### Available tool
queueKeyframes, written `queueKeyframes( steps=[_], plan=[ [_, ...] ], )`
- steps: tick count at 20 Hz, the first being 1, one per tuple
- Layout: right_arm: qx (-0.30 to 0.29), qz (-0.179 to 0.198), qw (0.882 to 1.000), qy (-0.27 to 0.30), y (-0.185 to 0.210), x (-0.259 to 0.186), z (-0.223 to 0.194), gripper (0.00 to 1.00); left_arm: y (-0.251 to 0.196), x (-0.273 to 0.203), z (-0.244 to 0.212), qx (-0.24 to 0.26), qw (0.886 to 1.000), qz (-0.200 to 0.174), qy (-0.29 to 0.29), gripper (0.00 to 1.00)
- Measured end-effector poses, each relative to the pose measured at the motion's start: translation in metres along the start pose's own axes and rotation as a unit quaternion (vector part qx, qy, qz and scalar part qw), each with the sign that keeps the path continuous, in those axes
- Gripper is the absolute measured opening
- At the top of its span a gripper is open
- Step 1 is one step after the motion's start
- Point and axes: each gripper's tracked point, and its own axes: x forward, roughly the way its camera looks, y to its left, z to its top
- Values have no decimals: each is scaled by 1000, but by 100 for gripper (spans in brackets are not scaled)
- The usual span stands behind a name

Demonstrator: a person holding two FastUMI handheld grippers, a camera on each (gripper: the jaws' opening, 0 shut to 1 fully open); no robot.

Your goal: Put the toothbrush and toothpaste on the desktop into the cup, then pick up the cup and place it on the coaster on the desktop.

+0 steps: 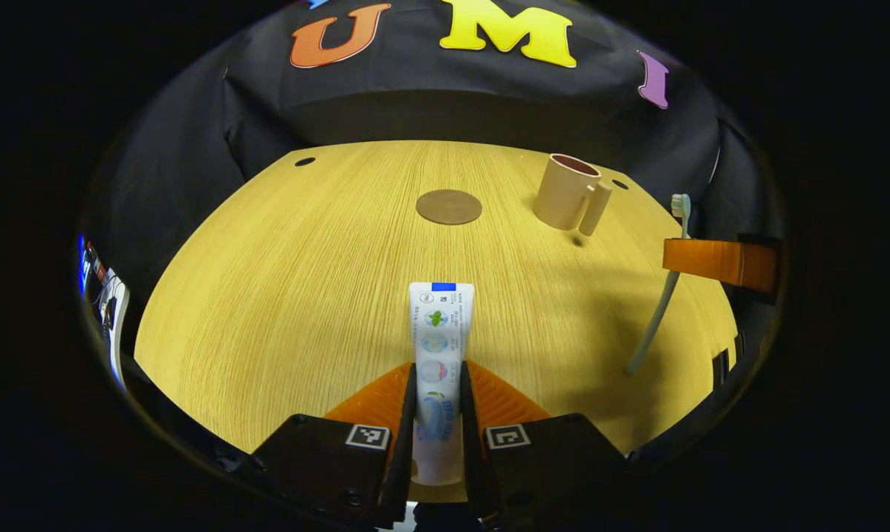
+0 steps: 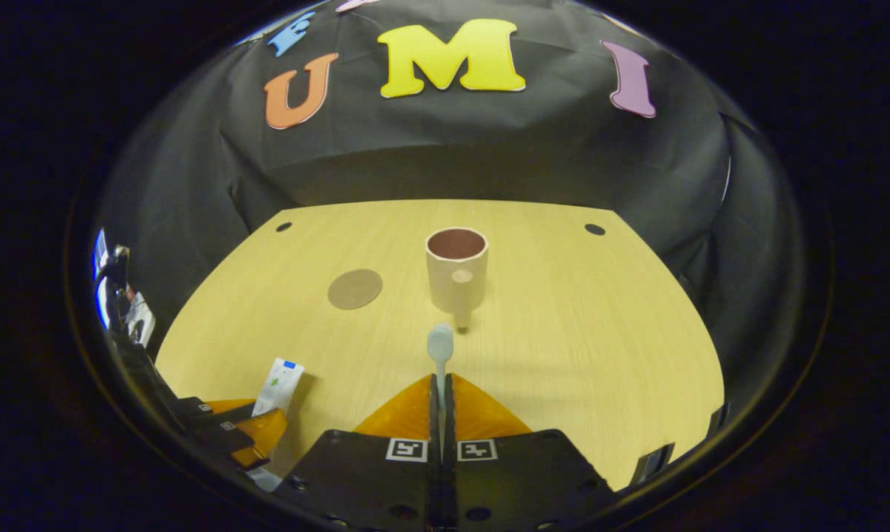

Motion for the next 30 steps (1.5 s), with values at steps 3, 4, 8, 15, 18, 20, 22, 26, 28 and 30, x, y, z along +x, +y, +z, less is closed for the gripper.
queueKeyframes(
  steps=[3, 4, 8, 15, 18, 20, 22, 26, 28, 30],
  plan=[
    [-2, 4, 1000, -20, 2, -9, 15, 0, -1, -9, 9, 6, 1000, -4, -19, 39],
    [-2, 5, 1000, -27, 3, -12, 20, 0, -1, -11, 12, 7, 1000, -3, -25, 31],
    [-1, 4, 999, -54, 1, -24, 43, 0, 0, -19, 24, 1, 999, -4, -43, 30],
    [17, 5, 995, -99, -2, -22, 113, 0, 5, -32, 55, -17, 998, -4, -63, 30],
    [19, 0, 991, -131, -6, -16, 156, 0, 11, -32, 72, -16, 997, 2, -82, 30],
    [20, 1, 989, -146, -6, -9, 181, 0, 12, -31, 81, -21, 996, 1, -86, 30],
    [19, 0, 987, -162, -6, 1, 206, 0, 17, -31, 90, -16, 995, 5, -95, 30],
    [18, 2, 983, -183, -4, 23, 241, 0, 23, -27, 100, -23, 995, 11, -99, 30],
    [16, 2, 982, -187, -2, 34, 252, 0, 27, -25, 101, -26, 995, 14, -98, 30],
    [16, 4, 982, -190, 0, 46, 258, 0, 30, -21, 102, -29, 995, 18, -93, 30]
  ],
)
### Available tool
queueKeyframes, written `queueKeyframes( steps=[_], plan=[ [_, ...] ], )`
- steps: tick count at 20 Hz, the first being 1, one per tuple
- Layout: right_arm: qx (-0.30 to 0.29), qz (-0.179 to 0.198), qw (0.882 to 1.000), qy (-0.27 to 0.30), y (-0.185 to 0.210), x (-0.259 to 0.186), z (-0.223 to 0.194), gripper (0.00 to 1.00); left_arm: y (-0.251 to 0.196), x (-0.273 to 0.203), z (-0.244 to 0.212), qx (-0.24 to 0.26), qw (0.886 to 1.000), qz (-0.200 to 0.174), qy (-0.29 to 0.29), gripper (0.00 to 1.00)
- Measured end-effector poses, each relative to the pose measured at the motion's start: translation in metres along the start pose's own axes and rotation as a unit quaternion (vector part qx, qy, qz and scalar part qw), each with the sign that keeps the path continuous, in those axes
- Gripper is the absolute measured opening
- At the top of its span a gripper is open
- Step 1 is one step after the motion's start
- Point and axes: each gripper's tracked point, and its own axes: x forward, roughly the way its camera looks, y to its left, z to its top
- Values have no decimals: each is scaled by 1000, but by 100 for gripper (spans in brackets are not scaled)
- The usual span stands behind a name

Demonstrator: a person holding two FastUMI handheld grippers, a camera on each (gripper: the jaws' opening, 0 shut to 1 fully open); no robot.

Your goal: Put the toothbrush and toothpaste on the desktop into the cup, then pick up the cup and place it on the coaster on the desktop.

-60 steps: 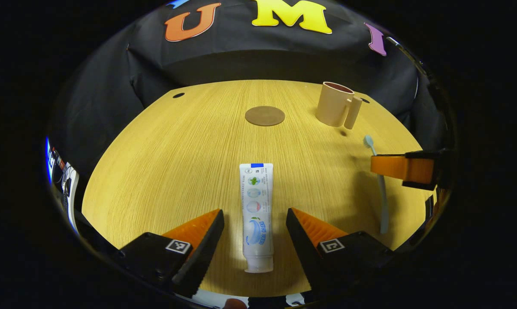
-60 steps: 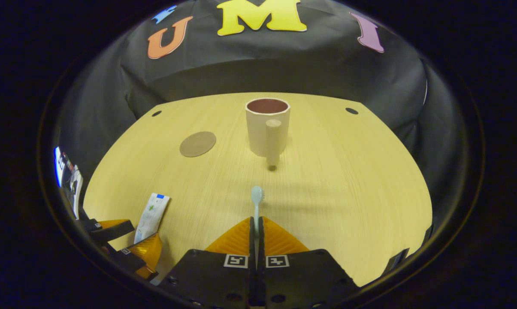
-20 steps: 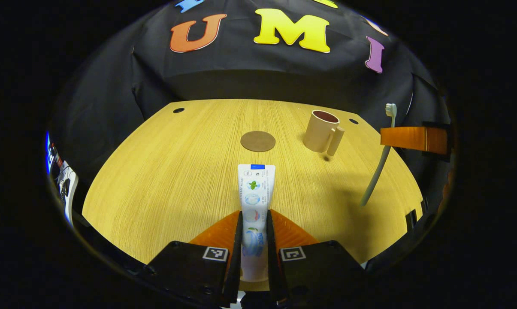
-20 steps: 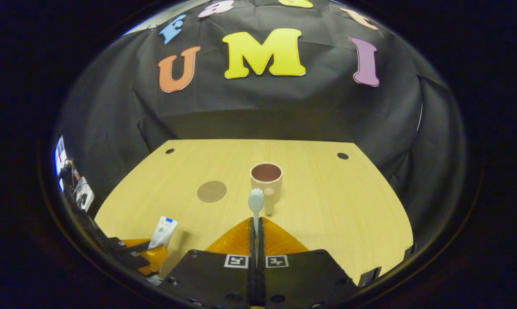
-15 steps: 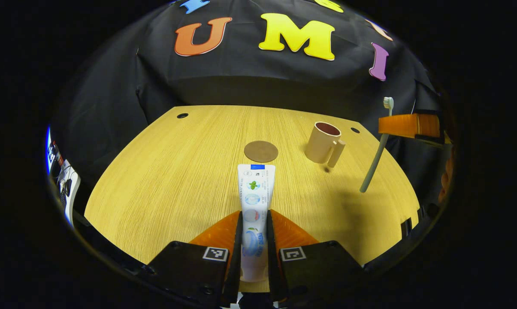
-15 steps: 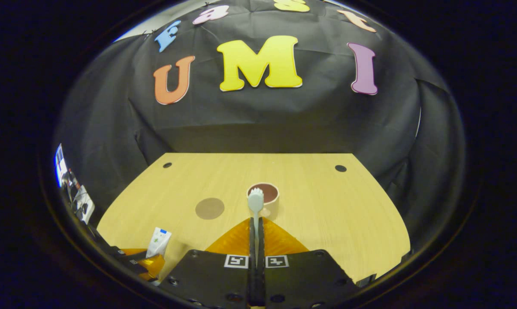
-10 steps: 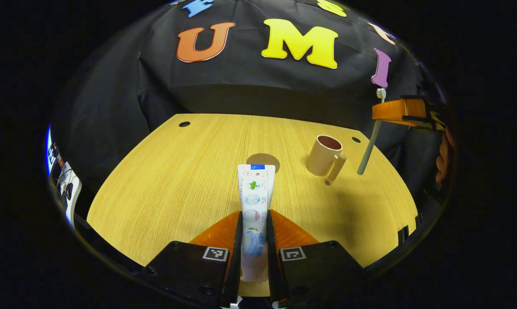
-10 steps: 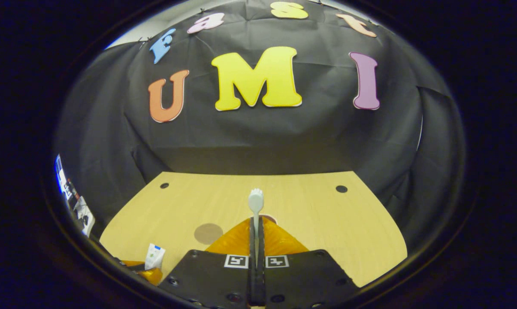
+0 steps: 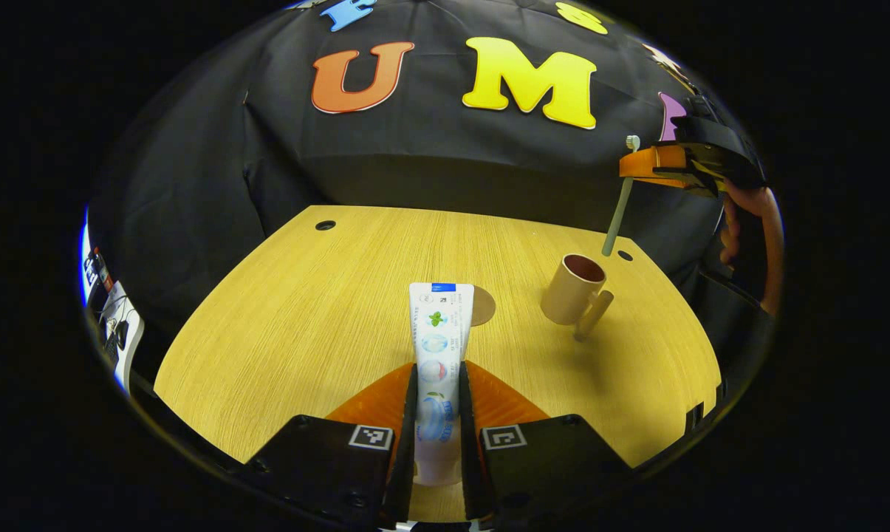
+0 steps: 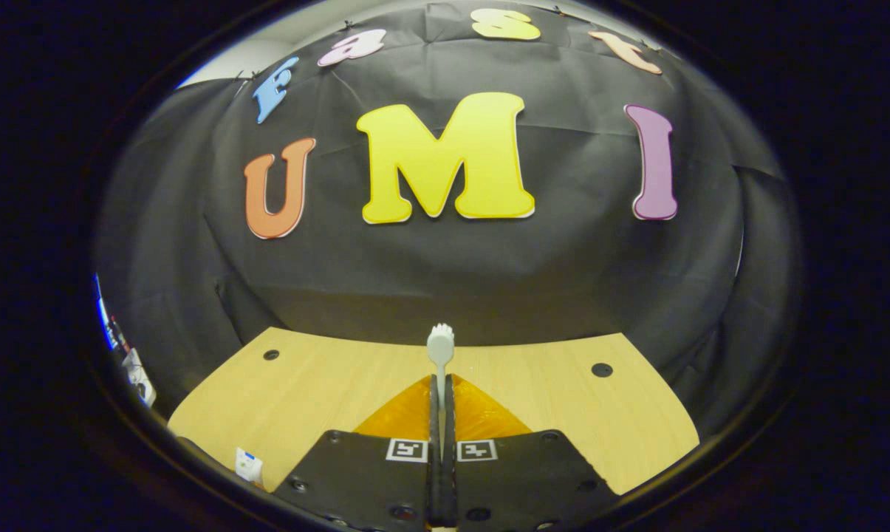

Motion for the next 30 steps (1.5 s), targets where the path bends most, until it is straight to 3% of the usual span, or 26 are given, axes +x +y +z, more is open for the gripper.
queueKeyframes(
  steps=[9, 15, 17, 19, 20, 21, 22, 27, 29, 30],
  plan=[
    [14, -13, 999, 44, -5, 47, -43, 0, 6, 18, 4, 16, 1000, 8, 8, 30],
    [18, -24, 996, 82, -10, 54, -84, 0, 1, 21, 9, 39, 999, 2, 5, 30],
    [23, -22, 995, 99, -9, 55, -100, 5, -1, 22, 14, 44, 999, -2, -3, 30],
    [25, -17, 994, 104, -10, 53, -101, 18, -4, 20, 17, 45, 999, -6, -9, 30],
    [23, -18, 994, 105, -11, 51, -103, 37, -6, 21, 17, 47, 999, -8, -10, 30],
    [23, -16, 994, 105, -11, 50, -103, 47, -9, 20, 20, 50, 999, -10, -13, 30],
    [23, -16, 994, 104, -11, 48, -102, 63, -10, 19, 23, 52, 998, -12, -18, 30],
    [19, -14, 996, 90, -17, 25, -88, 66, -32, 18, 49, 49, 997, -27, -60, 30],
    [19, -12, 996, 86, -23, 14, -84, 62, -48, 24, 65, 47, 995, -32, -80, 30],
    [19, -13, 996, 85, -28, 8, -82, 66, -55, 25, 73, 46, 994, -34, -91, 30]
  ],
)
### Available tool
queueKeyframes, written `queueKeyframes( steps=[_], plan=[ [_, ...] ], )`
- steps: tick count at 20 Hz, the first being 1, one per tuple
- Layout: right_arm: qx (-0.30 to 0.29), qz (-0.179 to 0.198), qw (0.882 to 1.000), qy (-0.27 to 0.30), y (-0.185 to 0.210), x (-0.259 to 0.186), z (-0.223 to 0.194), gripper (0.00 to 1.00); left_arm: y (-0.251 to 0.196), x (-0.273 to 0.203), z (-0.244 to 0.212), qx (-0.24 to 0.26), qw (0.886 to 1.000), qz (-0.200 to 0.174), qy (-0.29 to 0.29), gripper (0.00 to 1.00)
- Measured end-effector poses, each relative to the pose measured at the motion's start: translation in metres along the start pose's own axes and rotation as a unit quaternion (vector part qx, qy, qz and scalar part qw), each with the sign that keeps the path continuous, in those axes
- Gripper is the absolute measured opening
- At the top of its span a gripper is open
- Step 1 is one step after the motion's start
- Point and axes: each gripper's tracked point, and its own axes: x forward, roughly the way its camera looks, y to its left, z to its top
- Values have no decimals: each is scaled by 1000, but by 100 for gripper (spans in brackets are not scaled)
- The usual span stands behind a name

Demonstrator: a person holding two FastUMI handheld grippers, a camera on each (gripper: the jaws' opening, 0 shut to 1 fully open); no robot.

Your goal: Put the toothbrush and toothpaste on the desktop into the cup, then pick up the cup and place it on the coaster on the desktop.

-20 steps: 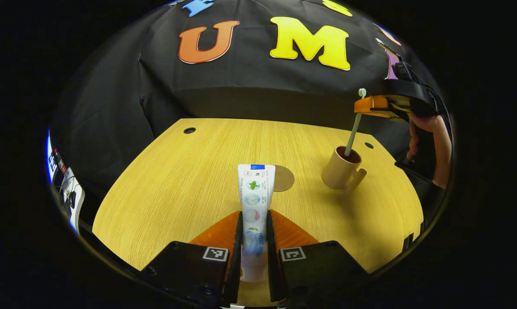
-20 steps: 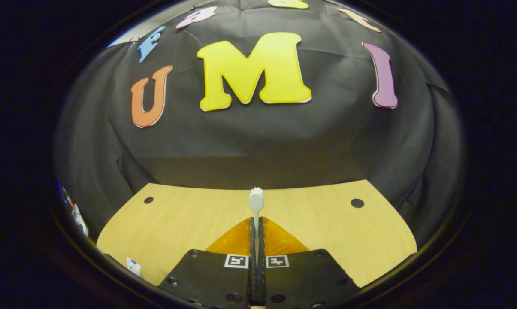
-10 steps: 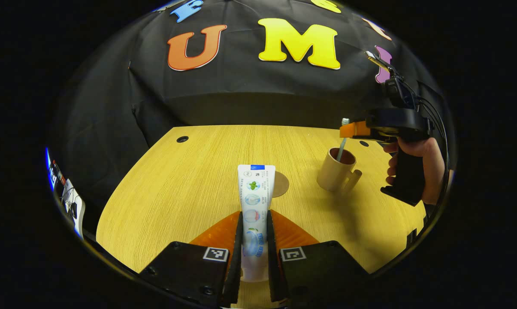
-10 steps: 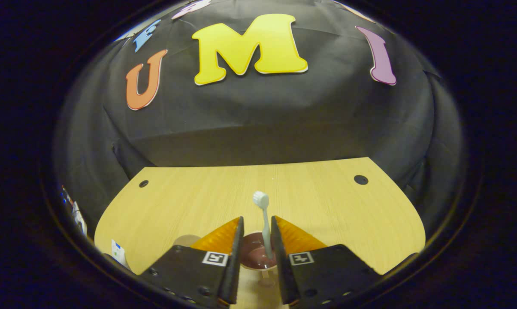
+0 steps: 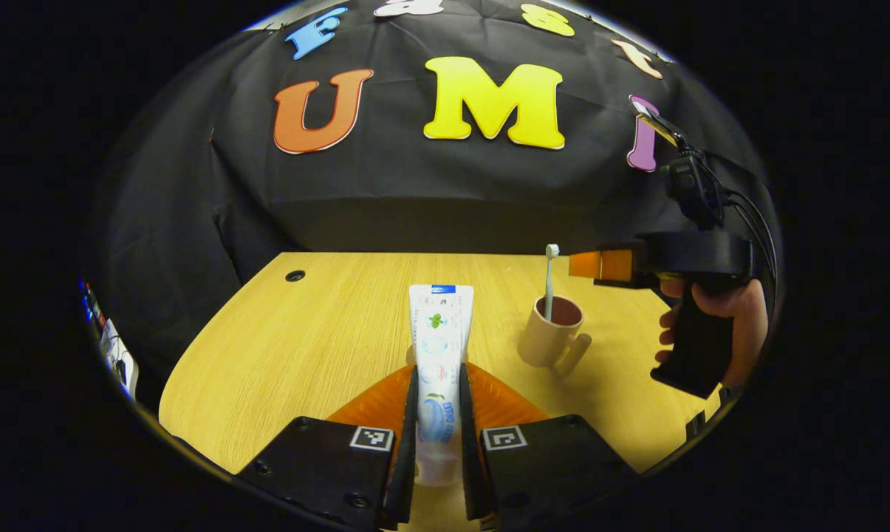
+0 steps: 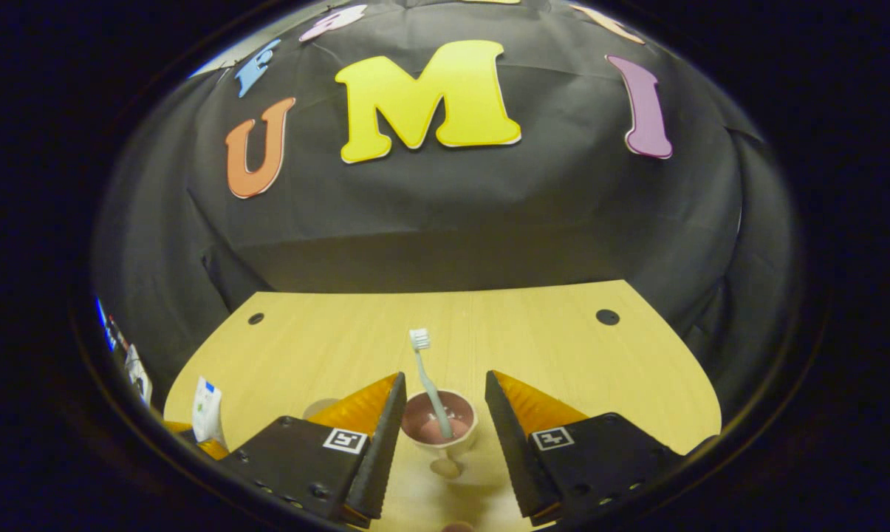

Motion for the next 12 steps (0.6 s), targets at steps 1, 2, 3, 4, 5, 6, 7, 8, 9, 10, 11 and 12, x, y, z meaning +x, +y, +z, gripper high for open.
queueKeyframes(
  steps=[1, 2, 3, 4, 5, 6, 7, 8, 9, 10, 11, 12],
  plan=[
    [0, -2, 1000, -2, -6, -6, 1, 66, -8, 7, 10, 1, 1000, -3, -14, 30],
    [0, -2, 1000, -4, -12, -11, 2, 68, -16, 15, 18, 4, 1000, -5, -29, 30],
    [-5, -4, 1000, -3, -19, -16, 3, 69, -25, 24, 25, 6, 999, -8, -43, 30],
    [-9, -6, 1000, -5, -27, -21, 3, 70, -35, 33, 31, 5, 998, -11, -56, 30],
    [-12, -8, 1000, -8, -36, -26, 6, 72, -44, 41, 39, 4, 997, -14, -70, 30],
    [-15, -12, 1000, -11, -45, -30, 7, 77, -55, 50, 47, 2, 996, -18, -85, 30],
    [-19, -14, 1000, -14, -54, -34, 9, 77, -65, 58, 51, 1, 995, -21, -97, 30],
    [-26, -16, 999, -17, -63, -38, 10, 77, -74, 63, 55, -2, 994, -24, -107, 30],
    [-33, -19, 999, -18, -74, -41, 11, 77, -83, 69, 58, -4, 993, -28, -115, 30],
    [-36, -22, 999, -17, -83, -44, 12, 77, -91, 79, 62, -5, 992, -30, -125, 30],
    [-37, -26, 999, -18, -93, -47, 12, 77, -99, 85, 68, -4, 990, -32, -138, 30],
    [-38, -29, 999, -19, -102, -49, 12, 77, -106, 93, 74, 0, 988, -38, -151, 30]
  ],
)
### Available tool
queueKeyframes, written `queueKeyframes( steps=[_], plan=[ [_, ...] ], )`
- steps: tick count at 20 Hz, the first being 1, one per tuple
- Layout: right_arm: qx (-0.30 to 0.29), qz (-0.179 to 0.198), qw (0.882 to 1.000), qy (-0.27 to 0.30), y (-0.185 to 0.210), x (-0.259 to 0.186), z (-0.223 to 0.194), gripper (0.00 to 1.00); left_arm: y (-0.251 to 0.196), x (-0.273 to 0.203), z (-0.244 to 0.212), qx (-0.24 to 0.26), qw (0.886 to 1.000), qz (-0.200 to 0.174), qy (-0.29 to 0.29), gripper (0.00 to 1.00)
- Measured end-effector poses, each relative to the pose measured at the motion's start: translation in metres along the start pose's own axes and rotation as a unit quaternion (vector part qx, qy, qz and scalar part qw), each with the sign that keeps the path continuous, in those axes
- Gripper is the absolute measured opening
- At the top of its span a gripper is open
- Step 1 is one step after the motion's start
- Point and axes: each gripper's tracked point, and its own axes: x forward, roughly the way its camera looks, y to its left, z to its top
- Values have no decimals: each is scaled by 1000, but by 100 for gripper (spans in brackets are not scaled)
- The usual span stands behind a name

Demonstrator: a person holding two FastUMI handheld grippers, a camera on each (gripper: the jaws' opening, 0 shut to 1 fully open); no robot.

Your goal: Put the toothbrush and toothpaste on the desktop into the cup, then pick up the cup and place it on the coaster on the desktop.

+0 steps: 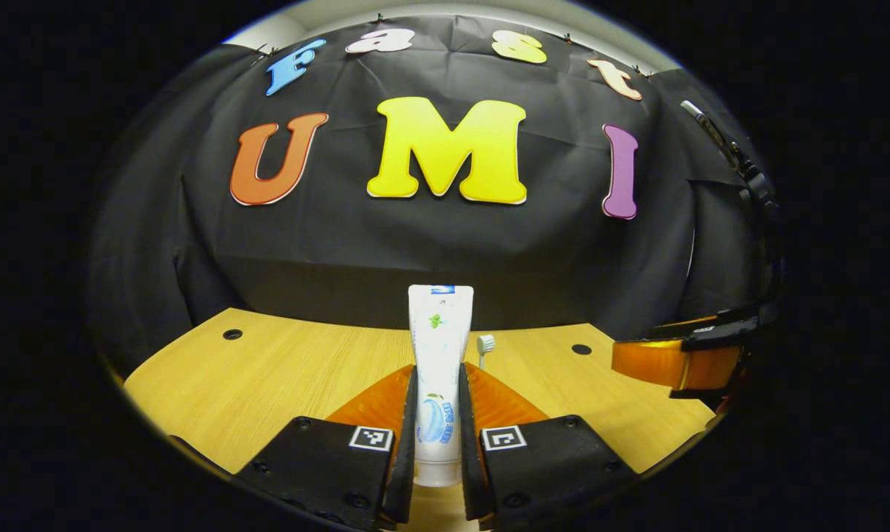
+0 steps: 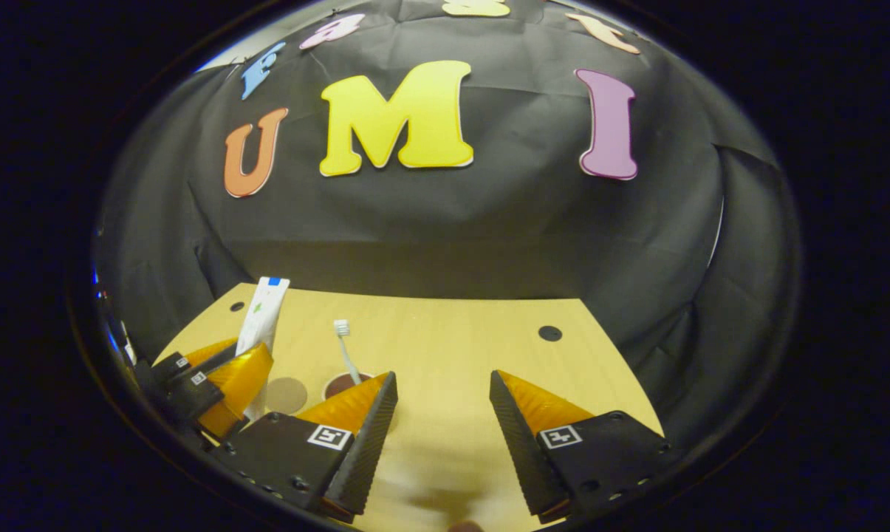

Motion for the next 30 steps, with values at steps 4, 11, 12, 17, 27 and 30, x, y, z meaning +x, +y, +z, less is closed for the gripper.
queueKeyframes(
  steps=[4, 11, 12, 17, 27, 30],
  plan=[
    [-8, -17, 1000, 19, -32, -5, -23, 78, -17, 36, -3, 20, 999, -3, -42, 30],
    [20, -51, 997, 55, -68, -2, -59, 79, -37, 62, -21, 40, 998, -19, -53, 30],
    [19, -51, 997, 56, -69, -2, -61, 79, -38, 63, -21, 43, 997, -20, -56, 30],
    [24, -55, 996, 61, -72, -4, -69, 79, -48, 68, -16, 45, 995, -30, -81, 31],
    [18, -64, 995, 80, -77, -7, -92, 79, -45, 63, -54, 40, 998, -23, -51, 38],
    [20, -67, 994, 82, -75, -8, -94, 80, -42, 54, -67, 40, 999, -13, -26, 45]
  ],
)
